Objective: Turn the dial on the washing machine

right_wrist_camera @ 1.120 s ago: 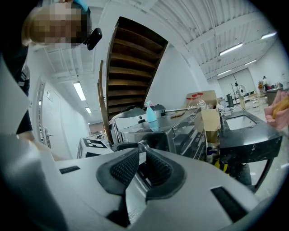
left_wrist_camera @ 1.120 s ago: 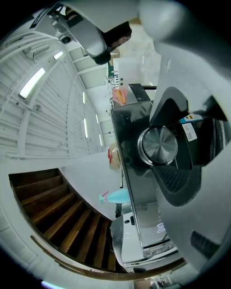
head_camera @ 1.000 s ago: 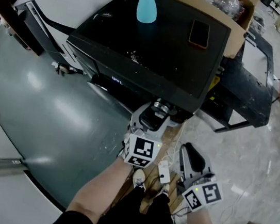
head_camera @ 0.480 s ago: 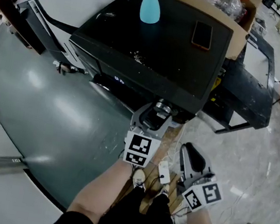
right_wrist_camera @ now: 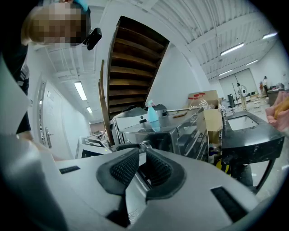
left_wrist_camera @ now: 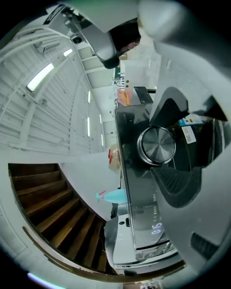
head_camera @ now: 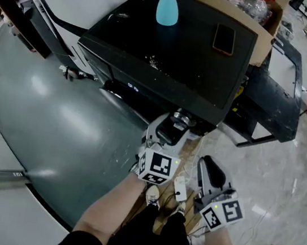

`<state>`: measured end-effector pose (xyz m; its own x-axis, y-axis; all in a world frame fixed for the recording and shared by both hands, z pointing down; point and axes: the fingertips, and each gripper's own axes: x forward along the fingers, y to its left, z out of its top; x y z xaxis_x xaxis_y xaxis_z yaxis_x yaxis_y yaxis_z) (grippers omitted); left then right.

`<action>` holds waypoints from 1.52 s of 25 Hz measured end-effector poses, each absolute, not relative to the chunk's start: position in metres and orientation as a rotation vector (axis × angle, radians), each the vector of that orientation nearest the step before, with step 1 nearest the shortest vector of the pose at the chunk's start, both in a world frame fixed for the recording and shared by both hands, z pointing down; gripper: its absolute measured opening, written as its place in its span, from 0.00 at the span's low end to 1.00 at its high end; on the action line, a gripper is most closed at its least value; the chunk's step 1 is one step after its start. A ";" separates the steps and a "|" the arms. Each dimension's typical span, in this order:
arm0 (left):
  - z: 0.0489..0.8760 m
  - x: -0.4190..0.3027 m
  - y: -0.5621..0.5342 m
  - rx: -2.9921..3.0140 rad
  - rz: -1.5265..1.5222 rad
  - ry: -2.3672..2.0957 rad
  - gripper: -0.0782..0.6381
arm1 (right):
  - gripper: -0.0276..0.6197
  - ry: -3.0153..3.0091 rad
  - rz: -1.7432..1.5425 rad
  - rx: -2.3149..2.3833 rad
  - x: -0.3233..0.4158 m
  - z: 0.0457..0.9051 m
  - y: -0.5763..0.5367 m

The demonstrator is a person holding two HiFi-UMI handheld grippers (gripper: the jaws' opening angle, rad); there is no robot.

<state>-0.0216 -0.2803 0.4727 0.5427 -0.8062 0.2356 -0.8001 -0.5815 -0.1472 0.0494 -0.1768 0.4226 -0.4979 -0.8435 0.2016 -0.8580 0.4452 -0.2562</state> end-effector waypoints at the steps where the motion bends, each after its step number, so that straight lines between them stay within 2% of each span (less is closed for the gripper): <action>1: 0.473 -0.021 -0.280 -2.702 -0.467 1.406 0.49 | 0.12 -2.633 0.506 1.551 0.049 0.423 -0.177; 8: 0.477 -0.019 -0.283 -2.696 -0.517 1.397 0.48 | 0.12 -2.633 0.524 1.546 0.044 0.427 -0.177; 17: 0.476 -0.027 -0.286 -3.089 -0.182 1.547 0.48 | 0.12 -2.633 0.526 1.548 0.040 0.426 -0.177; 29: 0.473 -0.027 -0.279 -2.925 -0.288 1.484 0.48 | 0.12 -2.632 0.524 1.552 0.041 0.426 -0.176; 38: 0.476 -0.022 -0.275 -2.593 -0.548 1.350 0.48 | 0.11 -2.629 0.543 1.554 0.042 0.429 -0.175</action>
<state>-0.0219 -0.2747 0.4764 0.5236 -0.8165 0.2431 -0.7551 -0.5769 -0.3114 0.0423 -0.1745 0.4287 -0.4973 -0.8420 0.2090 -0.8559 0.4369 -0.2767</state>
